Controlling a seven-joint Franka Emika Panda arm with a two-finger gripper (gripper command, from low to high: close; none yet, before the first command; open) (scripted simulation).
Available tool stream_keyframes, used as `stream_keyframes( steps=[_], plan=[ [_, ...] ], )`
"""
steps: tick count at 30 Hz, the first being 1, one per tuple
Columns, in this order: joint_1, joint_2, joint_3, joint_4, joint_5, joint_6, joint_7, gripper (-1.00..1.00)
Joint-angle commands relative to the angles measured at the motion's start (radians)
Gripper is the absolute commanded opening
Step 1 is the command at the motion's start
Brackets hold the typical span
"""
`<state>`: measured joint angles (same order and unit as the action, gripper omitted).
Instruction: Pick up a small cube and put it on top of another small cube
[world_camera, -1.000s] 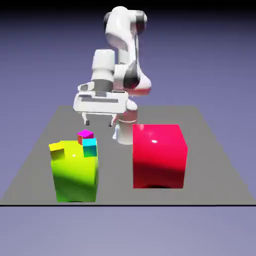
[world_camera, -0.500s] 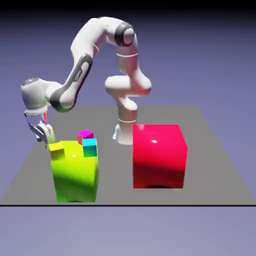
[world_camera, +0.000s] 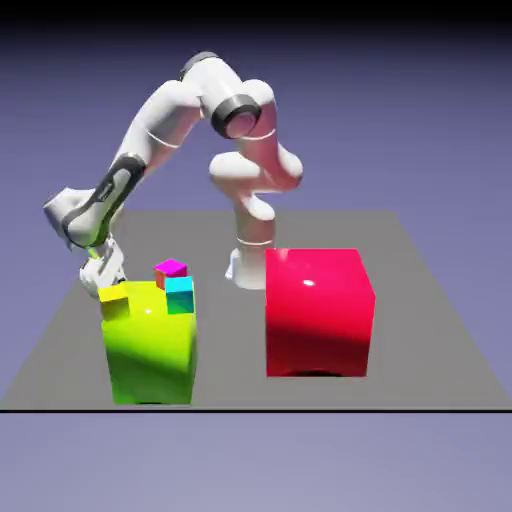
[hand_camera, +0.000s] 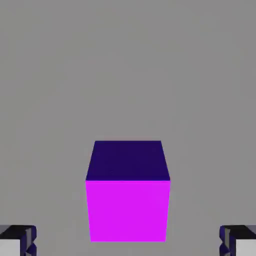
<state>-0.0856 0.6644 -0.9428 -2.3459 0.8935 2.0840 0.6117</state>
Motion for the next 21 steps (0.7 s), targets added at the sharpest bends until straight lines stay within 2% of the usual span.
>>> stream_keyframes(
  steps=[1,2,3,9,21],
  plan=[
    [-0.017,0.028,0.036,-0.004,0.038,0.021,-0.021,0.00],
    [-0.023,0.038,0.049,-0.005,0.051,0.028,-0.028,0.00],
    [-0.023,0.038,0.049,-0.005,0.051,0.028,-0.028,-1.00],
    [0.038,-0.087,-0.129,0.020,-0.143,-0.047,0.070,-1.00],
    [-0.086,-0.443,0.259,0.243,-0.613,-0.257,0.251,-1.00]
  ],
)
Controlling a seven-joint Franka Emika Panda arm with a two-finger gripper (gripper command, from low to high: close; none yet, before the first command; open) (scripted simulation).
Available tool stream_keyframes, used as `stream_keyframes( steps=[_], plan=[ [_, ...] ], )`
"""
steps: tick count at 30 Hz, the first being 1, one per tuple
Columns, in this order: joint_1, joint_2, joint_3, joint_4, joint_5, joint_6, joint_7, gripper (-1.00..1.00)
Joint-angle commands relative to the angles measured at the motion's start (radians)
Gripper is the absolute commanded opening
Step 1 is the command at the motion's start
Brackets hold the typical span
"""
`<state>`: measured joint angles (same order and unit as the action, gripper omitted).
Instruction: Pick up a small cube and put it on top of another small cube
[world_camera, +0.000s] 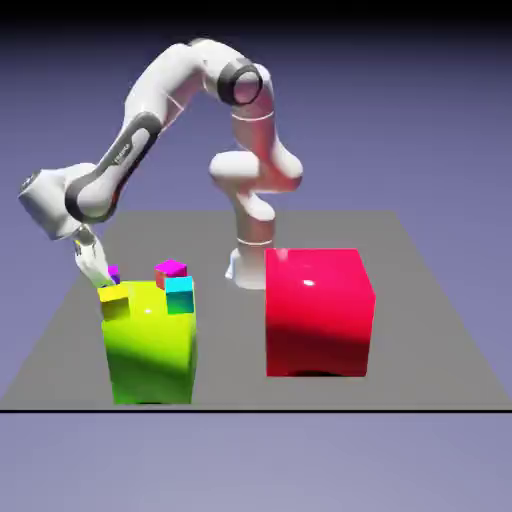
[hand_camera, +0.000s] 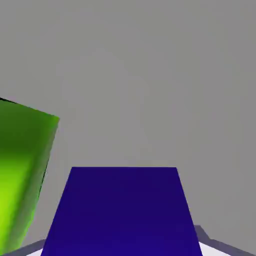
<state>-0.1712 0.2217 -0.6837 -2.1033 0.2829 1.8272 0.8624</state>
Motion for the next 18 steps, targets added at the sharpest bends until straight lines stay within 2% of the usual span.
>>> stream_keyframes(
  steps=[1,11,17,18],
  plan=[
    [-0.009,-0.031,0.036,0.018,-0.040,-0.020,0.016,-1.00],
    [-0.032,-0.240,0.398,0.101,-0.191,-0.273,0.133,-1.00],
    [-0.027,-0.244,0.404,-0.077,-0.186,-0.098,0.128,-1.00],
    [-0.027,-0.244,0.404,-0.077,-0.186,-0.098,0.128,1.00]
  ],
)
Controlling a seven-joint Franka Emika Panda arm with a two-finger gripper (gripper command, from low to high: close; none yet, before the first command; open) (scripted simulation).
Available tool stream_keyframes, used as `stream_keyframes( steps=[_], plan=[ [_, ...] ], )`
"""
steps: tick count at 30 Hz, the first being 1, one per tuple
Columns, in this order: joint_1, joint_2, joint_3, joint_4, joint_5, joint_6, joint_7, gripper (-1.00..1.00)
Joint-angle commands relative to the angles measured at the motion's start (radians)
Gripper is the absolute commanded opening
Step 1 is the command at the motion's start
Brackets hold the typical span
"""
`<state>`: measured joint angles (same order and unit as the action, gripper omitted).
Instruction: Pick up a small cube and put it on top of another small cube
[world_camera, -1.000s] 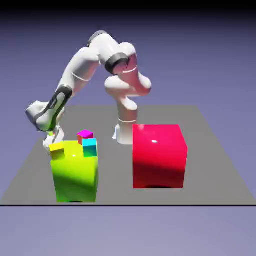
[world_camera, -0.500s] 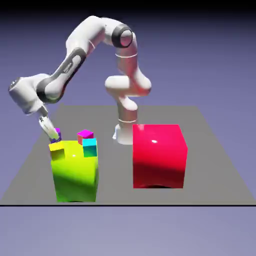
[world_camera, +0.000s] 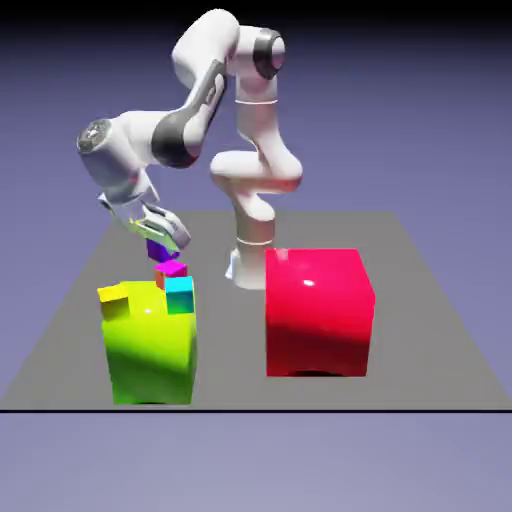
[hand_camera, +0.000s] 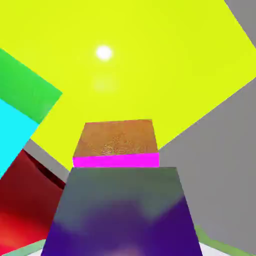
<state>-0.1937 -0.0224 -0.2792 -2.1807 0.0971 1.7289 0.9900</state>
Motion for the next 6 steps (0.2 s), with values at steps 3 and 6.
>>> stream_keyframes(
  steps=[3,6],
  plan=[
    [-0.006,0.002,-0.002,0.072,-0.002,-0.071,0.002,1.00],
    [-0.010,0.004,-0.006,0.178,-0.005,-0.174,0.006,1.00]
  ],
)
